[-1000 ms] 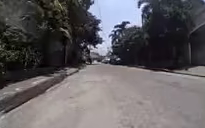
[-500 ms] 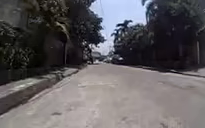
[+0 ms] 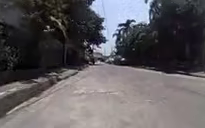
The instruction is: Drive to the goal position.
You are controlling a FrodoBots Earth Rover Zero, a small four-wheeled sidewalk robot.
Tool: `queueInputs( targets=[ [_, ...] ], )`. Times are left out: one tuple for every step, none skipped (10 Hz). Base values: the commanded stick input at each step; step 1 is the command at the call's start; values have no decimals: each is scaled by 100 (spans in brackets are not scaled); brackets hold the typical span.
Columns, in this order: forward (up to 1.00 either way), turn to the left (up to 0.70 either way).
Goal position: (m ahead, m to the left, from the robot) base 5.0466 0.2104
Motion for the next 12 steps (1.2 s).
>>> queueInputs(
  targets=[
    [100,0],
    [100,0],
    [100,0],
    [100,0],
    [100,0],
    [100,0],
    [100,0],
    [100,0],
    [100,0],
    [100,0],
    [100,0],
    [100,0]
  ],
)
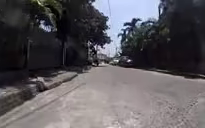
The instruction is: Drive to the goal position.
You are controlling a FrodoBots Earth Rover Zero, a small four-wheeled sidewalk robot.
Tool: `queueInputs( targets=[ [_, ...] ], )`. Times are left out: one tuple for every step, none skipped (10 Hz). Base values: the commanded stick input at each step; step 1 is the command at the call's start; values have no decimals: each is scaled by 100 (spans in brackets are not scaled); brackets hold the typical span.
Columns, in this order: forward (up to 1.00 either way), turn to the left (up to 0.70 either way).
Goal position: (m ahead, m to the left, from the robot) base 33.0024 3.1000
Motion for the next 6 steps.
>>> queueInputs(
  targets=[
    [100,0],
    [100,0],
    [100,0],
    [100,0],
    [100,0],
    [100,0]
  ],
)
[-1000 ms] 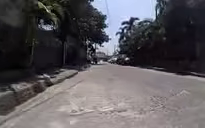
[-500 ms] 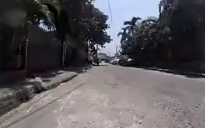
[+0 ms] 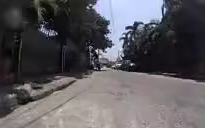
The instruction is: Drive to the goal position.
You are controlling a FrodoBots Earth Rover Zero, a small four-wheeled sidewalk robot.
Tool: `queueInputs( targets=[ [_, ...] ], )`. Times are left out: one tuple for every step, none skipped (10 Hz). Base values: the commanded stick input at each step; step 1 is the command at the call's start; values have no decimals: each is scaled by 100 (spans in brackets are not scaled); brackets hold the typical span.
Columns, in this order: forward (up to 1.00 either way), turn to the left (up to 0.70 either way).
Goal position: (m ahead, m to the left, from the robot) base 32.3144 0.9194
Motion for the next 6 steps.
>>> queueInputs(
  targets=[
    [100,0],
    [100,0],
    [100,0],
    [100,0],
    [100,0],
    [100,0]
  ],
)
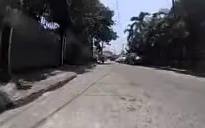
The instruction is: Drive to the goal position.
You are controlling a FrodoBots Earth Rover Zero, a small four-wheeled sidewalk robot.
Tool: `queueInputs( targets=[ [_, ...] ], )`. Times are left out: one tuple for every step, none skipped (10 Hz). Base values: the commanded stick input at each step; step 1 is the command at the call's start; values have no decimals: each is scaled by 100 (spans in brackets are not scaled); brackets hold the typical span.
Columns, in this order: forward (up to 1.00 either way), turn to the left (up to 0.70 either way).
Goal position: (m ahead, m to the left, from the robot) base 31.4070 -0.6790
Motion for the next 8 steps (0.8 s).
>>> queueInputs(
  targets=[
    [100,0],
    [100,0],
    [100,0],
    [100,0],
    [100,0],
    [100,0],
    [100,0],
    [100,0]
  ],
)
